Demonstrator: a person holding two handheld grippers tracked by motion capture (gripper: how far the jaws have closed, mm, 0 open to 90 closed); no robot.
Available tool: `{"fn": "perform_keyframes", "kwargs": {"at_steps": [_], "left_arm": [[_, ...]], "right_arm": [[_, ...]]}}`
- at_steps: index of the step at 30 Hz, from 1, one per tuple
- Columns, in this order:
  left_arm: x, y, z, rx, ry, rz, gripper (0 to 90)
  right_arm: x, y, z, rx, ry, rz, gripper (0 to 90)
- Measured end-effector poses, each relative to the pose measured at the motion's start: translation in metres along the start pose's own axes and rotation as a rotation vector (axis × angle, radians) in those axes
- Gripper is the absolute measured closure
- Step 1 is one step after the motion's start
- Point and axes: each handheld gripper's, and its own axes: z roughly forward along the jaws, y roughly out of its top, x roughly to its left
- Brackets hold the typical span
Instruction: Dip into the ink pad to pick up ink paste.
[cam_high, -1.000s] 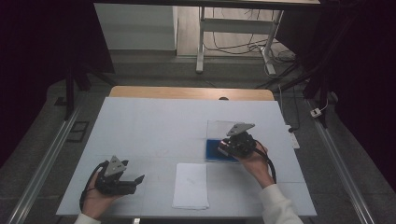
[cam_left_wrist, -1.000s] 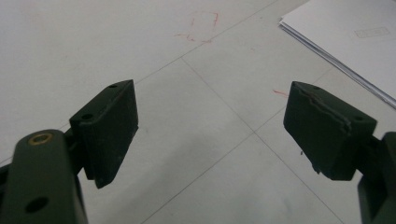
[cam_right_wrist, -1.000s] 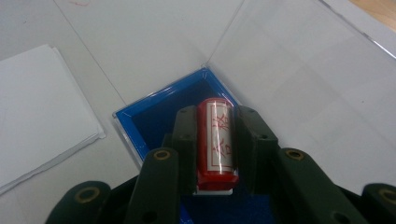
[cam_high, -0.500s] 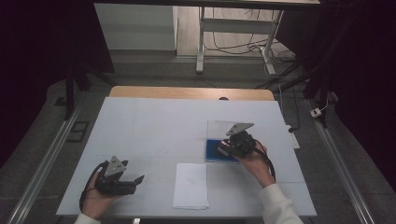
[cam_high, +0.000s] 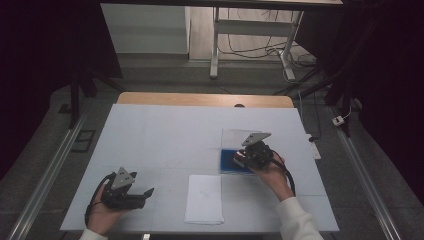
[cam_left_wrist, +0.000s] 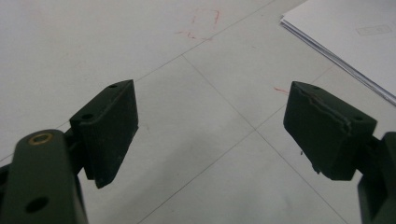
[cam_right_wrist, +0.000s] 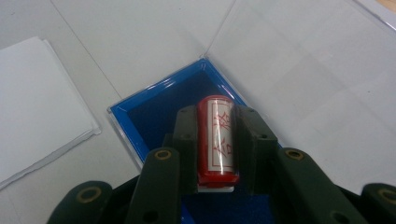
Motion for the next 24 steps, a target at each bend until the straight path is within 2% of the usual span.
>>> {"fn": "perform_keyframes", "kwargs": {"at_steps": [7, 12, 24], "left_arm": [[0.0003, 0.0001, -0.0002, 0.000, -0.002, -0.003, 18.4], [0.0010, 0.0002, -0.0012, -0.002, 0.001, -0.006, 18.2], [0.0030, -0.0006, -0.0013, 0.002, 0.002, -0.011, 18.1]], "right_arm": [[0.0005, 0.0005, 0.0009, 0.007, 0.003, 0.008, 70.6], [-0.0021, -0.0020, 0.0010, -0.008, 0.018, 0.013, 70.6], [-0.0029, -0.0033, 0.0017, -0.021, 0.020, 0.014, 70.5]]}}
